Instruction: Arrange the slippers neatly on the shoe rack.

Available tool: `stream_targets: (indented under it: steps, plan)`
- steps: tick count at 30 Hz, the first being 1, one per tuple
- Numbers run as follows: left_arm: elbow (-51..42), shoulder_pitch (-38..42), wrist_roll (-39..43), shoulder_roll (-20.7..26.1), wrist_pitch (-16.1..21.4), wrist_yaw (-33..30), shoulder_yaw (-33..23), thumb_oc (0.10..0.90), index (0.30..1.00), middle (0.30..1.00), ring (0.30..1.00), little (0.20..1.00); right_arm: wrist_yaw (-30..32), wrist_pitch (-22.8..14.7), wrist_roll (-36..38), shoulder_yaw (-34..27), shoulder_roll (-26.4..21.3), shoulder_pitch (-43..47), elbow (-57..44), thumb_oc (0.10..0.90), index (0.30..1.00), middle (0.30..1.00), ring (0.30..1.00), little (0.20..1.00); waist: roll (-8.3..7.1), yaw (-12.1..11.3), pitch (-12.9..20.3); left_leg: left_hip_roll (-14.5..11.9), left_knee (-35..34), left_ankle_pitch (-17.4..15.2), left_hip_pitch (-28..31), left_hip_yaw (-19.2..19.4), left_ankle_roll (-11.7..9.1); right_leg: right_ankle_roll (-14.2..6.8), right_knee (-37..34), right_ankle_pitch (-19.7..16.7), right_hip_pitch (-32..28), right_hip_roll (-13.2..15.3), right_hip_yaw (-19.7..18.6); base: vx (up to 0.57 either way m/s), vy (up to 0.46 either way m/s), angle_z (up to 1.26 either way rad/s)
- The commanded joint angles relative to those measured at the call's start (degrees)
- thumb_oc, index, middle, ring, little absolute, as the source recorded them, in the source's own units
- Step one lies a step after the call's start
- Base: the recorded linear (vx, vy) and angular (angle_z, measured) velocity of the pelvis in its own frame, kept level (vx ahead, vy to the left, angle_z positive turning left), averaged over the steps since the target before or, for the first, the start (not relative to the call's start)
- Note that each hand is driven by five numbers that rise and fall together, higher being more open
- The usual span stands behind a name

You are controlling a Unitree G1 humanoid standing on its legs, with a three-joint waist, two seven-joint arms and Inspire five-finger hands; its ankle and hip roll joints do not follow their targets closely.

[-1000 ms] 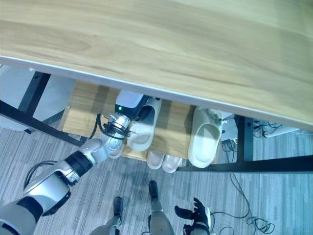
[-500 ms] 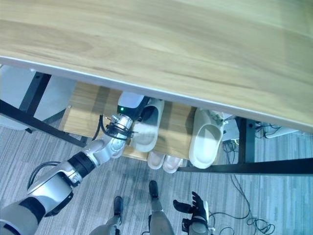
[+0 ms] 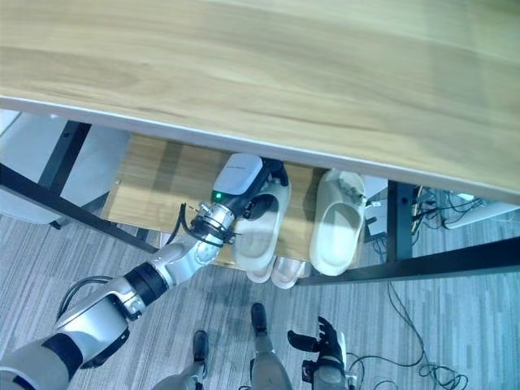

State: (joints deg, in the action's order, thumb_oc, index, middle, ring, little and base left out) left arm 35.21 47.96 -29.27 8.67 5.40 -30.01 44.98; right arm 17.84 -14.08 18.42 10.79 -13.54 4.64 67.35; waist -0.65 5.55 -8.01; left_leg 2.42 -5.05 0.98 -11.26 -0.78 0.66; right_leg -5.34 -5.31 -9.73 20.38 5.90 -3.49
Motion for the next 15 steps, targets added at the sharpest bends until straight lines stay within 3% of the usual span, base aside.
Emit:
stream_targets:
  steps: [1, 6, 12, 13, 14, 15]
  plan:
    - [4.9, 5.1, 0.8, -6.8, 3.3, -1.5, 0.5, 0.4, 0.3, 0.3, 0.3, 0.3, 2.5, -1.4, 1.2, -0.5, -6.5, -1.0, 0.3, 0.8, 0.9, 0.9, 0.9, 0.9, 1.75, 0.3, 0.2, -0.2, 0.0, 2.1, -5.5, -2.0, -1.8, -1.8, 0.6, 4.8, -3.4, -1.5, 0.9, 0.0, 0.0, 0.0]
    - [10.4, 7.2, -2.5, -7.4, 1.6, -1.9, 1.8, 0.4, 0.3, 0.3, 0.3, 0.3, 2.5, -1.7, 1.0, -0.9, -7.0, -2.6, 1.3, 0.8, 0.9, 0.9, 0.9, 0.9, 1.54, 1.1, 0.9, -0.6, 0.0, 2.0, -6.2, -1.5, -1.8, -1.9, 0.6, 4.6, -2.5, -1.6, 0.8, 0.01, -0.003, 0.0]
    - [12.1, 7.8, -0.9, -8.6, 1.8, -2.0, 1.1, 0.4, 0.3, 0.3, 0.3, 0.3, 2.1, -1.6, 1.5, -1.3, -7.4, -3.0, 2.3, 0.8, 0.9, 0.9, 0.9, 0.9, 1.72, 1.4, 1.2, -0.4, 0.0, 1.8, -6.2, -1.5, -1.7, -1.8, 0.7, 4.7, -2.2, -1.4, 0.8, 0.03, 0.001, 0.0]
    - [10.9, 7.6, 0.5, -8.7, 2.2, -2.7, 0.2, 0.516, 0.474, 0.474, 0.474, 0.474, 2.0, -1.7, 1.8, -1.2, -7.0, -3.0, 2.2, 0.8, 0.9, 0.9, 0.9, 0.9, 1.71, 1.5, 1.3, -0.4, 0.0, 1.7, -6.2, -1.4, -1.7, -1.7, 0.8, 4.8, -2.3, -1.4, 0.9, 0.03, 0.0, 0.0]
    - [10.3, 7.4, 1.2, -9.1, 2.4, -3.3, -0.3, 0.558, 0.538, 0.538, 0.538, 0.538, 2.1, -1.8, 1.9, -1.1, -6.9, -2.8, 1.9, 0.8, 0.9, 0.9, 0.9, 0.9, 1.72, 1.5, 1.4, -0.3, 0.0, 1.7, -6.0, -1.4, -1.7, -1.6, 0.8, 4.8, -2.4, -1.4, 0.8, 0.03, 0.0, 0.0]
    - [10.3, 7.4, 1.2, -9.1, 2.4, -3.3, -0.3, 0.759, 0.839, 0.839, 0.839, 0.839, 2.1, -1.8, 1.9, -1.1, -6.9, -2.8, 1.9, 0.8, 0.9, 0.9, 0.9, 0.9, 1.72, 1.5, 1.3, -0.3, 0.0, 1.7, -6.0, -1.4, -1.7, -1.6, 0.8, 4.8, -2.4, -1.4, 0.8, 0.0, 0.0, 0.0]
